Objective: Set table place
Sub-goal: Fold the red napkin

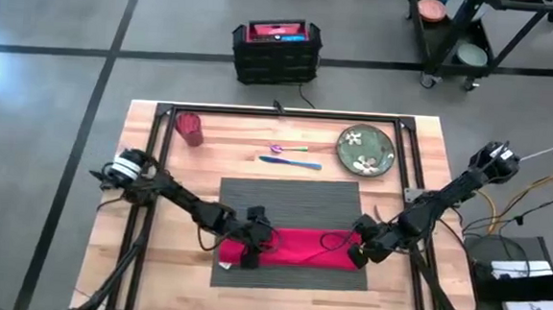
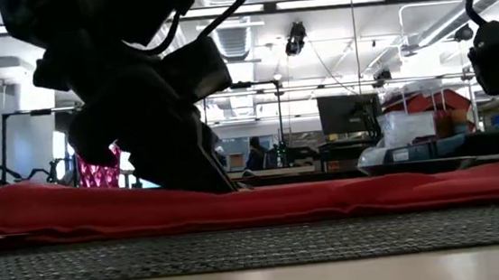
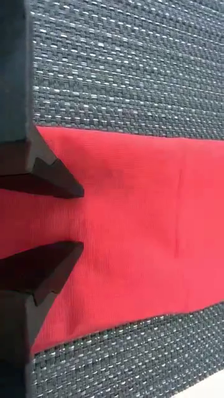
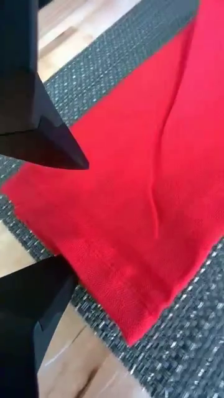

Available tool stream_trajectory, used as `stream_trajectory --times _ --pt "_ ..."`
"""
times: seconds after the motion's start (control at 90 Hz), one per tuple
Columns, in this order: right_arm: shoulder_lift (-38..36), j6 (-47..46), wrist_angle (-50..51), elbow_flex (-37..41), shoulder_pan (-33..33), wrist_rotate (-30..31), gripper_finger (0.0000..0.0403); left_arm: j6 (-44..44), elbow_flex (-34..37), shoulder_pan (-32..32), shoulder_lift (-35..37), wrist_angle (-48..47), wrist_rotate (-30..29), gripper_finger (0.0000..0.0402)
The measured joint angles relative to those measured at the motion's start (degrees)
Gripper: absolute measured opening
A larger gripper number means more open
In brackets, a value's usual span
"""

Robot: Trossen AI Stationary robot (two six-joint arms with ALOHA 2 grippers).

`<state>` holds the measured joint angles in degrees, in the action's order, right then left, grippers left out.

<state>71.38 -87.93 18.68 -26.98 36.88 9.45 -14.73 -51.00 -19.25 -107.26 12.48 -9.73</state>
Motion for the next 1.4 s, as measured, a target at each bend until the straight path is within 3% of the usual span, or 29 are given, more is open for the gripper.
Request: stream_trajectory --times 0.167,0.356,0.467,0.556,0.911,1.133,1.4 --pt "0.10 -0.03 0.15 0.02 -0.07 2.36 0.0164 0.37 0.03 0.02 -0.07 3.21 -0.07 0.0114" --pt "0.71 -0.03 0.16 0.04 -0.04 2.32 0.0109 -0.06 -3.67 0.02 4.14 -4.23 -0.36 0.0114" --pt "1.16 -0.03 0.17 0.04 -0.04 2.31 0.0083 -0.40 -4.44 -0.09 4.78 -2.67 -0.33 0.0114" --pt "1.32 -0.11 0.17 0.04 -0.04 2.56 0.0063 -0.43 -4.38 -0.09 3.25 2.84 -0.32 0.0114" --pt "0.99 1.44 0.07 0.13 -0.04 2.60 0.0008 -2.56 -3.72 0.39 -6.93 8.68 -0.66 0.0114" --pt "-4.50 2.02 5.02 -3.85 -0.04 3.02 0.0001 -2.70 -3.74 0.39 -7.05 8.54 -0.66 0.0114" --pt "-6.40 8.69 3.65 -11.91 -1.08 10.93 0.0001 -2.75 -3.61 0.46 -6.91 8.38 -0.77 0.0114"
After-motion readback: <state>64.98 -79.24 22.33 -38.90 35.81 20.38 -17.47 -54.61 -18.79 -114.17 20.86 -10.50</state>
